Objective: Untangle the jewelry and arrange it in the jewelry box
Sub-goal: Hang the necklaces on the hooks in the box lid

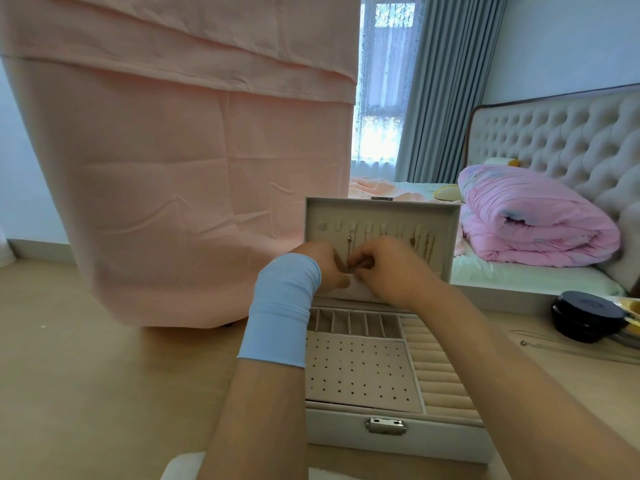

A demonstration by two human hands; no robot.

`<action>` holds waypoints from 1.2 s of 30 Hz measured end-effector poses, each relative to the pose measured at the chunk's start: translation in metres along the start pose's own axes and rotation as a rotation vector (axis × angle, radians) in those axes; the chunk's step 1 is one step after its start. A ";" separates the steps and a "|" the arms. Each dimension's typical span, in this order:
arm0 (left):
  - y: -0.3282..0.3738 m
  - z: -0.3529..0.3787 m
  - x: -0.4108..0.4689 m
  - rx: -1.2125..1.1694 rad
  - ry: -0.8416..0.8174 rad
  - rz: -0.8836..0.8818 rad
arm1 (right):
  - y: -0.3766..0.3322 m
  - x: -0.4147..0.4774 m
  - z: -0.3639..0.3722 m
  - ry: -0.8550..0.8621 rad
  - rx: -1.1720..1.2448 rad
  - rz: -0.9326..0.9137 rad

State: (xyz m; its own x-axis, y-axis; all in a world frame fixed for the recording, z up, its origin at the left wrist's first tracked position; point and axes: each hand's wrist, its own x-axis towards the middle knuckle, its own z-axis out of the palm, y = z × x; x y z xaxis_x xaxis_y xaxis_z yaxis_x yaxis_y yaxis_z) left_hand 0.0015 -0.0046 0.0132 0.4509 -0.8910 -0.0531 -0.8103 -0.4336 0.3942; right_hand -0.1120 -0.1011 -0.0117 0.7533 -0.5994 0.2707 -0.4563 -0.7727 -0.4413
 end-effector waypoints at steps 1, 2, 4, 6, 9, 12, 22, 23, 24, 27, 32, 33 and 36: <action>0.000 0.000 0.000 -0.002 0.005 0.002 | 0.002 -0.002 0.000 0.009 0.016 -0.006; 0.001 0.001 -0.001 -0.005 0.010 0.005 | 0.003 -0.004 -0.001 0.010 0.039 -0.010; 0.004 0.003 -0.001 -0.009 0.025 0.015 | 0.008 -0.010 -0.008 0.025 0.110 -0.018; 0.011 0.004 -0.002 -0.027 0.058 0.045 | 0.017 -0.019 -0.021 0.071 0.171 -0.025; 0.035 0.008 -0.005 -0.072 0.118 0.145 | 0.039 -0.039 -0.046 0.116 0.185 -0.006; 0.068 0.022 -0.013 -0.145 0.127 0.271 | 0.067 -0.065 -0.072 0.107 0.167 0.066; 0.171 0.113 -0.014 -0.020 -0.044 0.408 | 0.191 -0.132 -0.096 -0.032 -0.033 0.398; 0.179 0.122 -0.009 0.025 -0.068 0.405 | 0.198 -0.135 -0.094 -0.031 -0.063 0.415; 0.185 0.131 -0.003 0.077 -0.091 0.402 | 0.204 -0.136 -0.089 -0.031 -0.091 0.430; 0.206 0.155 0.013 0.274 -0.143 0.404 | 0.224 -0.139 -0.080 -0.061 -0.126 0.468; 0.225 0.179 0.038 0.591 -0.216 0.418 | 0.247 -0.137 -0.070 -0.126 -0.224 0.500; 0.225 0.182 0.042 0.650 -0.227 0.414 | 0.248 -0.137 -0.071 -0.125 -0.220 0.504; 0.222 0.189 0.045 0.735 -0.216 0.421 | 0.247 -0.140 -0.076 -0.123 -0.200 0.479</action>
State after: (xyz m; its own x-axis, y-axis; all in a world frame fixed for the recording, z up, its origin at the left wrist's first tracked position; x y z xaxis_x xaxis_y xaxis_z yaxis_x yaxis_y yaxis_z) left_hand -0.2286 -0.1667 -0.0748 0.0391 -0.9704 -0.2385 -0.9631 0.0270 -0.2677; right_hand -0.3660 -0.2241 -0.0939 0.4831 -0.8751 -0.0291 -0.8351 -0.4505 -0.3158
